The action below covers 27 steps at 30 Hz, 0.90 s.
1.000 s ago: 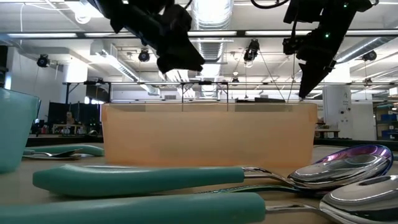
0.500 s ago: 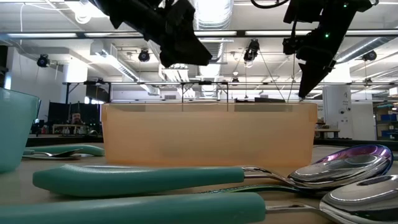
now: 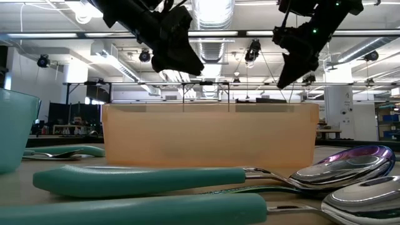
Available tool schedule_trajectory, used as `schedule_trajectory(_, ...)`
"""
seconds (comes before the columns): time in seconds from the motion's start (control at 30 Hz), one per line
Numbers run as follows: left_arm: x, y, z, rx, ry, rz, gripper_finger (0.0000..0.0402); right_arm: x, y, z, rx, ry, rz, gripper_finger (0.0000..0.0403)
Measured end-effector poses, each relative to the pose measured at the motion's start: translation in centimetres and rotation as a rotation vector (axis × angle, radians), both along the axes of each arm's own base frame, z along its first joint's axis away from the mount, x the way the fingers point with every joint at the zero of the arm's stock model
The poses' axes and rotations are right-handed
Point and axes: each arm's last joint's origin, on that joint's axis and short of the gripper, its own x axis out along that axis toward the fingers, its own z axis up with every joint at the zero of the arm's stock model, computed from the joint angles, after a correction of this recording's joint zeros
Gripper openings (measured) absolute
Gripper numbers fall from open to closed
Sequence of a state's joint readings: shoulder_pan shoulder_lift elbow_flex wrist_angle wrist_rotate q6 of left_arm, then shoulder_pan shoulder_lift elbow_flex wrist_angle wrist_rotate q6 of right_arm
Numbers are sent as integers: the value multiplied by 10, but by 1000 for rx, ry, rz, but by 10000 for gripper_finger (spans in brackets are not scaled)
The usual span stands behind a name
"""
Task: Sort silverware by color (type)
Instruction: Put the green spoon into the blue bin
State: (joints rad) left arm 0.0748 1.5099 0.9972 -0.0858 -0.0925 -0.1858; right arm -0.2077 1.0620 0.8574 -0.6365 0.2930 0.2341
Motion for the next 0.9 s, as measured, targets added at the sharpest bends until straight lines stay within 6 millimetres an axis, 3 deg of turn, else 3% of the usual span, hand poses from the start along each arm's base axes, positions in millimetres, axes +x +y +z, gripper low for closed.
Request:
schedule_trajectory(0.23, -7, -4, 0, 23, 54, 6, 115, 12, -6, -1, -15, -117, -174, 82)
schedule_trajectory(0.37, -13, -7, -1, 28, 95, 12, 115, 29, -11, -14, -39, -84, -93, 82)
schedule_trajectory(0.57, -29, -23, 4, 60, 138, 91, 115, 55, -25, -40, 70, -38, -2, 82)
schedule_trajectory(0.9, -60, -65, 12, 156, 160, 326, 115, 88, -35, -53, 124, 46, 229, 85)
